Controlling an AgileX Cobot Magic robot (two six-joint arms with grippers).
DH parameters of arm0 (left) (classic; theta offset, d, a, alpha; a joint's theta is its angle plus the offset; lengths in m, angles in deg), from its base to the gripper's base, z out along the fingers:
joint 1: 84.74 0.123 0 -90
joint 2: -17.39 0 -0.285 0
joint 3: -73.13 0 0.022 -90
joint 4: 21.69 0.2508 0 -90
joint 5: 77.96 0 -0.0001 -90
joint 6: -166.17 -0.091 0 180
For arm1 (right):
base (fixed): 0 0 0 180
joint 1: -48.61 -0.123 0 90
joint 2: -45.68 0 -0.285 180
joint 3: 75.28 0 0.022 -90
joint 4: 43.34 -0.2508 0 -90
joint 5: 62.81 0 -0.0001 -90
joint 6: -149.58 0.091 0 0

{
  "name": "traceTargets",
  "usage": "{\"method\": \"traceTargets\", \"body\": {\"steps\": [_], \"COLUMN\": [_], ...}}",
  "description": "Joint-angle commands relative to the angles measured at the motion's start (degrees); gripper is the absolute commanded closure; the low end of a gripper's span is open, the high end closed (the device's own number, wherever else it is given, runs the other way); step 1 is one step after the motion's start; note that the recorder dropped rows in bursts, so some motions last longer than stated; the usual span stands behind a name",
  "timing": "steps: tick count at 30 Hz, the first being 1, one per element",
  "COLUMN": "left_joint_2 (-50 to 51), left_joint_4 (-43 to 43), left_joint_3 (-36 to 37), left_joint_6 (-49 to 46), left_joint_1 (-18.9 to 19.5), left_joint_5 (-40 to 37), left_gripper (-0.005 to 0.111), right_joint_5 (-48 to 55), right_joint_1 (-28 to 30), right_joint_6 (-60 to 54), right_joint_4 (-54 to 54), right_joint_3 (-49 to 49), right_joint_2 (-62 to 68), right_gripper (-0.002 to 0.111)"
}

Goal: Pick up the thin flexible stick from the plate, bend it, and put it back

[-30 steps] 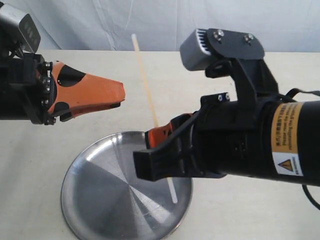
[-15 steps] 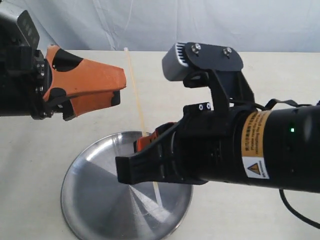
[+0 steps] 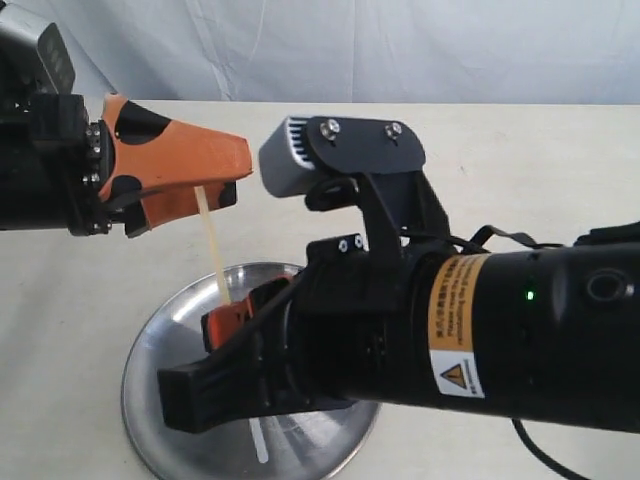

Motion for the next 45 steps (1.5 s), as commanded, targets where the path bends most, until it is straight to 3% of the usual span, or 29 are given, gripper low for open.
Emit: {"method": "traceTargets", "body": {"steps": [1,5,13,16,20,22,25,28,34,41,45], "left_joint_2": [-0.1,-0.1,-0.1,-0.1,-0.1,-0.1,-0.1,-0.1,-0.1,-0.1,-0.1], "left_joint_4": [-1.3,-1.4,-3.6,-4.0,-5.1,-5.1,-6.6,-8.4,-9.6,-9.5,-2.4], "left_joint_3": [-0.3,-0.3,-0.3,-0.3,-0.3,-0.3,-0.3,-0.3,-0.5,-4.0,-6.6], "left_joint_6": [-1.8,-5.9,-8.0,-9.4,-10.0,-10.5,-11.1,-12.4,-13.9,-17.0,-16.9], "left_joint_1": [-0.3,-0.3,-0.3,-0.3,-1.0,-1.6,-3.0,-4.7,-8.6,-13.4,-15.5], "left_joint_5": [0.0,3.5,3.5,3.5,3.5,3.5,3.5,3.5,1.5,-5.0,-12.0], "left_gripper": [0.072,0.107,0.106,0.106,0.107,0.107,0.107,0.107,0.107,0.107,0.107], "right_joint_5": [-3.8,-4.0,-3.2,-0.1,5.5,7.6,8.0,7.8,8.6,9.0,9.0], "right_joint_1": [-1.4,-1.4,-1.4,-1.4,-1.1,-1.1,-1.1,-1.1,-1.2,-1.2,-1.2], "right_joint_6": [-0.5,-0.5,-0.5,-0.5,-0.5,-0.5,-0.3,-0.3,-0.5,-0.5,-0.5], "right_joint_4": [-0.2,-0.2,-0.2,-0.2,0.0,0.0,-0.3,-0.5,-3.1,-3.2,-2.8], "right_joint_3": [-0.3,-0.1,-0.1,-0.1,-0.1,-0.1,-0.1,-0.1,-0.1,-0.1,-0.1], "right_joint_2": [0.1,0.1,0.1,0.1,0.1,0.3,0.8,1.8,2.4,-3.0,-9.0], "right_gripper": [0.109,0.109,0.107,0.09,0.053,0.043,0.046,0.058,0.109,0.109,0.109]}}
